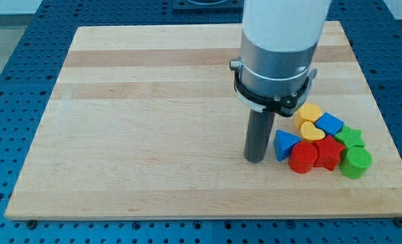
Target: Keep your hand to the bottom of the red circle
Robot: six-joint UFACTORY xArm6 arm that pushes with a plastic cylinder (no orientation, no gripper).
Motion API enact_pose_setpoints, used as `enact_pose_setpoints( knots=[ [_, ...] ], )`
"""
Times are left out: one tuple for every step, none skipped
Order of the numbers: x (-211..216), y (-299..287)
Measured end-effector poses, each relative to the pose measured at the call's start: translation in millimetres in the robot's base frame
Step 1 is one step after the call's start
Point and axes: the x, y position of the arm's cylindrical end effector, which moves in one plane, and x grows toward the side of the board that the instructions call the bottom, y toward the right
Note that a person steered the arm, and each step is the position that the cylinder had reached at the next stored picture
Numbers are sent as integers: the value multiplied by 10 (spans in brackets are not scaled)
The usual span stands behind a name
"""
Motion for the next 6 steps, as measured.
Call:
enact_pose_setpoints(
  knots=[
    [124,-9],
    [130,171],
    [130,380],
    [130,357],
    [443,417],
    [784,734]
  ],
)
